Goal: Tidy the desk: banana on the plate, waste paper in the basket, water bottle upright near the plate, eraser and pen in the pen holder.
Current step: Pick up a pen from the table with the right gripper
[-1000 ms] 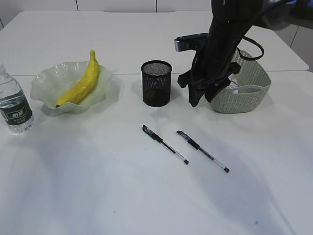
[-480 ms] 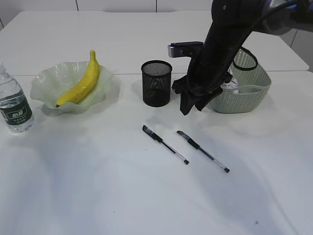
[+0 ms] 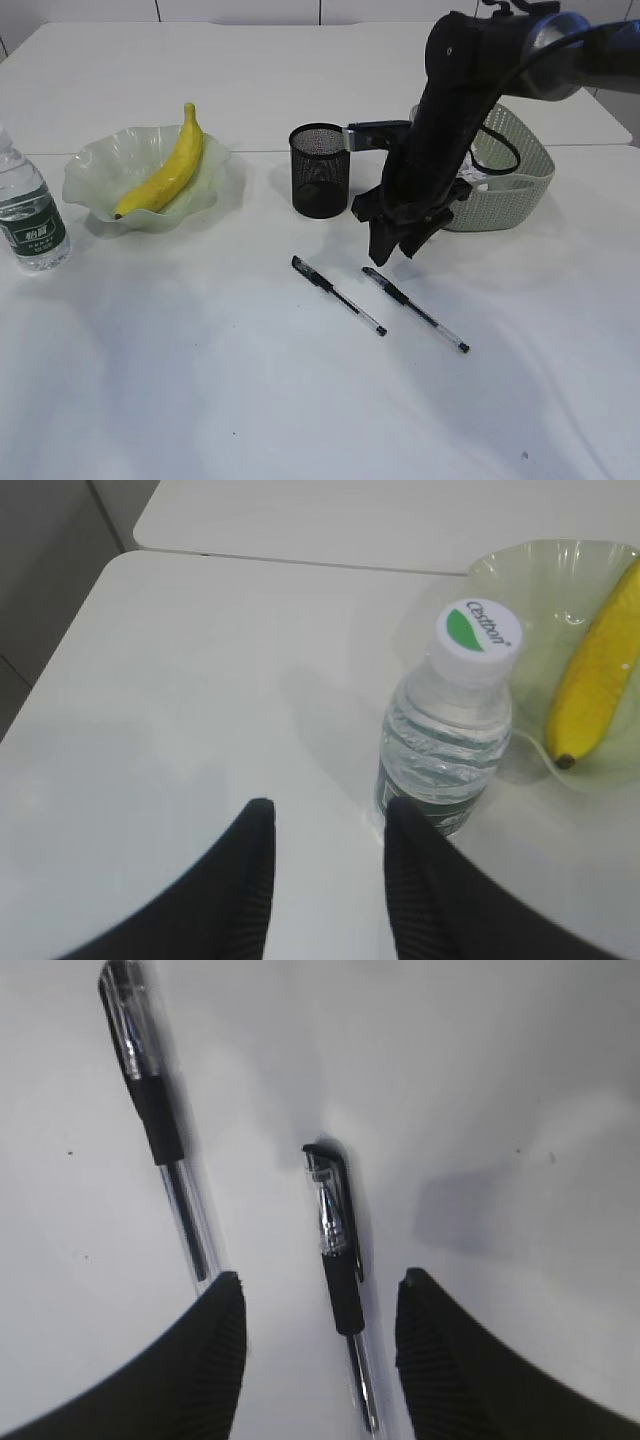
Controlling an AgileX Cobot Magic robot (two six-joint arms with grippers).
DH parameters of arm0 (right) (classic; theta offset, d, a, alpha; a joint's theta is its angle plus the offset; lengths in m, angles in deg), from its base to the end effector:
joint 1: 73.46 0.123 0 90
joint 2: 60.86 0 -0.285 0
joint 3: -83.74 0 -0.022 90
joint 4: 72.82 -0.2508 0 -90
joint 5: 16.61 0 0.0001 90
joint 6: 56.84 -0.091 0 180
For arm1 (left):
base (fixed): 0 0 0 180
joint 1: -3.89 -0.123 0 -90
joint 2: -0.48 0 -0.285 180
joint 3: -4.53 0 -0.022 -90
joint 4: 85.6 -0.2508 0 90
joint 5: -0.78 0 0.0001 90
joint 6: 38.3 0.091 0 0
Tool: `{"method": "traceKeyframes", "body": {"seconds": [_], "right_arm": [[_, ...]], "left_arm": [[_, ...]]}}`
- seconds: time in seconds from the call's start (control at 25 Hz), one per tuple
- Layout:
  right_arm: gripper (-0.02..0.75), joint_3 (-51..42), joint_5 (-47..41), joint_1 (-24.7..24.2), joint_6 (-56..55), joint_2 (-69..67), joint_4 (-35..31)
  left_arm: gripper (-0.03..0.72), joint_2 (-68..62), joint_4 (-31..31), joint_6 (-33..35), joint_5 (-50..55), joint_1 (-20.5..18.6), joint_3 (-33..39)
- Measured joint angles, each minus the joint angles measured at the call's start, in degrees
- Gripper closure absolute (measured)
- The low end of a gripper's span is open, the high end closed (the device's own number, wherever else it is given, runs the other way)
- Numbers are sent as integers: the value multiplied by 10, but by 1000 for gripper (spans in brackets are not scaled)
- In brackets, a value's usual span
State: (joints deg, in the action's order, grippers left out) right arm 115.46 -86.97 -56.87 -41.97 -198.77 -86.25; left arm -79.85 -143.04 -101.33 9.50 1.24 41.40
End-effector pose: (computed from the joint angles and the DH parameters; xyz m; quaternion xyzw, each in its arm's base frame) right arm 0.4395 0.1517 0.1766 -0.2345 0.9653 0.1117 0.0282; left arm 0.2610 0.0238 0.2611 -0.0960 0.8677 0.0422 0.4858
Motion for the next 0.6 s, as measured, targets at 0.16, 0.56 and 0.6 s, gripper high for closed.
{"method": "traceKeyframes", "body": {"seconds": [0.16, 0.56, 0.6], "right_arm": [[367, -3, 2, 0, 10, -15, -1], [367, -3, 4, 0, 31, -18, -4], [367, -3, 4, 0, 35, -18, -4]], "left_arm": [[435, 0, 0, 0, 0, 0, 0], [435, 0, 0, 0, 0, 0, 0], [435, 0, 0, 0, 0, 0, 0]]}}
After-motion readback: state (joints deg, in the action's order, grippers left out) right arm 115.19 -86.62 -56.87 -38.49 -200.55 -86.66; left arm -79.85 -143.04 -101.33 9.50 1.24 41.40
